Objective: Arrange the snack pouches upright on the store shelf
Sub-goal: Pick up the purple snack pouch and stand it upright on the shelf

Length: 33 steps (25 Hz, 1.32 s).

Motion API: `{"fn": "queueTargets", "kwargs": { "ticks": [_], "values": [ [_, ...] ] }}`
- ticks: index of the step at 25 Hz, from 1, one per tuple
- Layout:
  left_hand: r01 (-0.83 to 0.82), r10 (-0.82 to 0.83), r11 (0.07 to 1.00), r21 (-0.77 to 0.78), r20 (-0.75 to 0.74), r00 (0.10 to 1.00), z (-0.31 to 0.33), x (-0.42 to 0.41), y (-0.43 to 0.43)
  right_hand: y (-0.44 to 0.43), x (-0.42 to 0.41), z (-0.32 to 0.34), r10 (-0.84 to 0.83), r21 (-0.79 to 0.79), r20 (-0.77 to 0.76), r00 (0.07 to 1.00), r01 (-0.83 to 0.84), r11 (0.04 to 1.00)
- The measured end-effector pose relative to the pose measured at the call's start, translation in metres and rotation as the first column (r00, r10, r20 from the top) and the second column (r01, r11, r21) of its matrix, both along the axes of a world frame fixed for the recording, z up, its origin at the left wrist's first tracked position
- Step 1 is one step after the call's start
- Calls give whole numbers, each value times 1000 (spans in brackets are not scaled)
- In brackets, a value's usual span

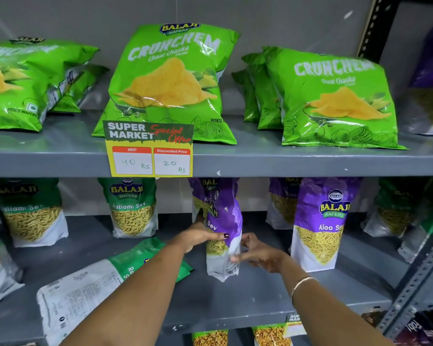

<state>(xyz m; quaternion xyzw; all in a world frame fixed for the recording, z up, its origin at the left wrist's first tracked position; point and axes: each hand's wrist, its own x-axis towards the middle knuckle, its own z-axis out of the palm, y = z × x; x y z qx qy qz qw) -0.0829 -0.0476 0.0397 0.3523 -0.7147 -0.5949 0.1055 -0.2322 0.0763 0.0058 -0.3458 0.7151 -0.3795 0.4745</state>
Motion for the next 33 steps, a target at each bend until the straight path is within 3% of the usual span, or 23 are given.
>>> {"fn": "queueTargets", "kwargs": {
  "ticks": [4, 7, 12, 15, 17, 19, 22, 26, 29, 31, 33],
  "values": [
    [-9, 9, 1000, -30, -9, 1000, 2, -4, 4, -3, 18, -7, -65, -176, -12, 998, 62, 982],
    [-6, 8, 998, -65, 36, 999, -8, -2, -11, -2, 13, -1, -66, -194, -106, 992, 44, 980],
    [-126, 127, 992, -28, 53, 990, 3, 11, -7, 2, -2, 10, -112, -227, 9, 994, 111, 968],
    [-135, 134, 991, 10, 54, 990, 0, 17, -6, 0, -8, 9, -139, -252, -14, 990, 131, 959],
    [-143, 146, 989, -43, 66, 987, -4, 21, -3, 3, -7, 17, -141, -249, 14, 990, 140, 958],
    [-211, 219, 968, -138, 44, 975, -11, 22, -5, 5, -7, 22, -32, -225, 72, 997, 47, 973],
    [-249, 251, 955, -159, -5, 968, -18, 22, 1, 4, -12, 19, 163, -294, 52, 985, -141, 945],
    [-287, 293, 941, -179, 5, 956, -18, 21, 11, -2, -11, 18, 153, -328, -11, 988, -148, 933],
    [-264, 286, 941, -211, 83, 955, -14, 25, 15, -1, -16, 22, 144, -210, -74, 987, -156, 965],
    [-194, 244, 943, -269, 167, 955, -13, 39, 18, 1, -19, 22, 177, 89, -227, 958, -160, 983],
    [-140, 245, 929, -343, 284, 927, -7, 70, 13, 1, -16, 28, 220, 382, -287, 932, -100, 919]
  ]
}}
